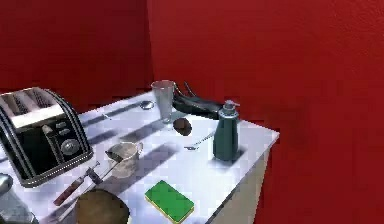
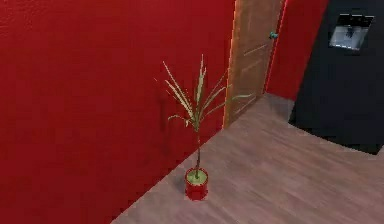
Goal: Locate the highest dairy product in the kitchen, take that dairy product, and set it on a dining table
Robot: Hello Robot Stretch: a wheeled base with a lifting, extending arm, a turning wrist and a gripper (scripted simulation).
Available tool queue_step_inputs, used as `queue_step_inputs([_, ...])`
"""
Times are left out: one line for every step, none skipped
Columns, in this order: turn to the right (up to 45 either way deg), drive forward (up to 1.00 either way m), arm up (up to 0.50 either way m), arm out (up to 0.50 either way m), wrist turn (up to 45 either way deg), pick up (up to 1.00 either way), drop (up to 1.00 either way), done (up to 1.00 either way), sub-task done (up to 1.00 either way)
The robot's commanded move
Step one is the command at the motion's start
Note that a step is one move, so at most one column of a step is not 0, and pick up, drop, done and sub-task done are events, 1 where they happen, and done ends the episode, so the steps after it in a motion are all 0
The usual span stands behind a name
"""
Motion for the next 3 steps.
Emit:
queue_step_inputs([-45.0, 0.0, 0.0, 0.0, 0.0, 0.0, 0.0, 0.0, 0.0])
queue_step_inputs([-45.0, 0.0, 0.0, 0.0, 0.0, 0.0, 0.0, 0.0, 0.0])
queue_step_inputs([-21.0, 0.0, 0.0, 0.0, 0.0, 0.0, 0.0, 0.0, 0.0])
